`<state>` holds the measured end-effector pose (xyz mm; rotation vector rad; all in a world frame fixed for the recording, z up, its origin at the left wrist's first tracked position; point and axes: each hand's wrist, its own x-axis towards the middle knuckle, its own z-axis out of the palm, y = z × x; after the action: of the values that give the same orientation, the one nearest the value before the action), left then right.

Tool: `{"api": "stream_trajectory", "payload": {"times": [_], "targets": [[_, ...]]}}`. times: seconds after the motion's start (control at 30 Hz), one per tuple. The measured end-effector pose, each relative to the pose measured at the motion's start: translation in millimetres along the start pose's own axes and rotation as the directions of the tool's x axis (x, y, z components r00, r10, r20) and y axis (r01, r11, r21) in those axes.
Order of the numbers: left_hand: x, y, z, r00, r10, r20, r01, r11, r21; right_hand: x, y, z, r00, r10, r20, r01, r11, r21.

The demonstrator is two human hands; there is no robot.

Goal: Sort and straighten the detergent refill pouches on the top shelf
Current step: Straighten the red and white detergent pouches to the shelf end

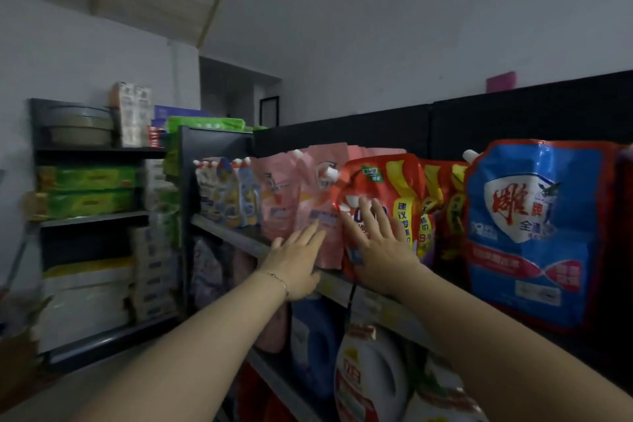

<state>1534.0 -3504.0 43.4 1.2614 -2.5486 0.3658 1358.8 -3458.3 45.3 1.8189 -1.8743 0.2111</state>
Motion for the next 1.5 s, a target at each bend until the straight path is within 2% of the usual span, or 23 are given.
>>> {"api": "stream_trajectory", "payload": {"times": [0.1, 0.2, 0.37, 0.63, 0.8, 1.03, 1.1, 1.17, 1.23, 1.27, 1.33, 1.37, 1.43, 1.5], "targets": [[43, 1, 12, 0.994, 0.105, -0.036, -0.106, 0.994, -0.033, 18, 6, 8, 0.987, 0.153, 0.04, -0.153, 0.988, -0.009], [77, 11, 26, 0.98, 0.194, -0.03, -0.195, 0.98, -0.024, 30, 14, 15, 0.972, 0.226, 0.058, -0.227, 0.974, -0.004], [112, 18, 46, 0.977, 0.207, -0.054, -0.207, 0.978, 0.0, 41, 16, 29, 0.951, 0.308, -0.01, -0.308, 0.949, -0.061], [144, -1, 62, 0.953, 0.273, -0.133, -0.267, 0.962, 0.066, 56, -3, 38, 0.931, 0.365, -0.024, -0.366, 0.926, -0.09], [141, -7, 65, 0.925, 0.318, -0.207, -0.327, 0.945, -0.011, 56, -6, 34, 0.924, 0.382, 0.002, -0.38, 0.919, -0.109], [133, -23, 60, 0.883, 0.408, -0.23, -0.442, 0.889, -0.119, 44, -10, 35, 0.947, 0.291, -0.133, -0.301, 0.952, -0.063], [127, -22, 59, 0.877, 0.395, -0.274, -0.451, 0.873, -0.186, 38, -9, 37, 0.93, 0.262, -0.26, -0.285, 0.957, -0.057], [119, -17, 59, 0.865, 0.353, -0.356, -0.475, 0.805, -0.354, 30, -8, 40, 0.885, 0.255, -0.391, -0.289, 0.957, -0.03], [111, -7, 61, 0.855, 0.223, -0.468, -0.478, 0.688, -0.545, 21, -6, 40, 0.803, 0.325, -0.501, -0.334, 0.94, 0.074], [109, -2, 62, 0.858, 0.134, -0.496, -0.454, 0.649, -0.61, 17, -6, 40, 0.753, 0.406, -0.517, -0.381, 0.911, 0.16], [104, 9, 63, 0.89, -0.024, -0.455, -0.349, 0.607, -0.714, 11, -3, 39, 0.679, 0.592, -0.434, -0.466, 0.805, 0.367], [104, 15, 63, 0.92, -0.077, -0.384, -0.264, 0.604, -0.752, 9, -1, 38, 0.661, 0.66, -0.356, -0.482, 0.738, 0.472], [104, 24, 59, 0.959, -0.165, -0.23, -0.077, 0.632, -0.771, 9, 3, 38, 0.648, 0.719, -0.252, -0.466, 0.636, 0.615], [107, 30, 51, 0.968, -0.22, -0.12, 0.05, 0.64, -0.767, 12, 7, 38, 0.65, 0.73, -0.211, -0.388, 0.557, 0.734]]}}
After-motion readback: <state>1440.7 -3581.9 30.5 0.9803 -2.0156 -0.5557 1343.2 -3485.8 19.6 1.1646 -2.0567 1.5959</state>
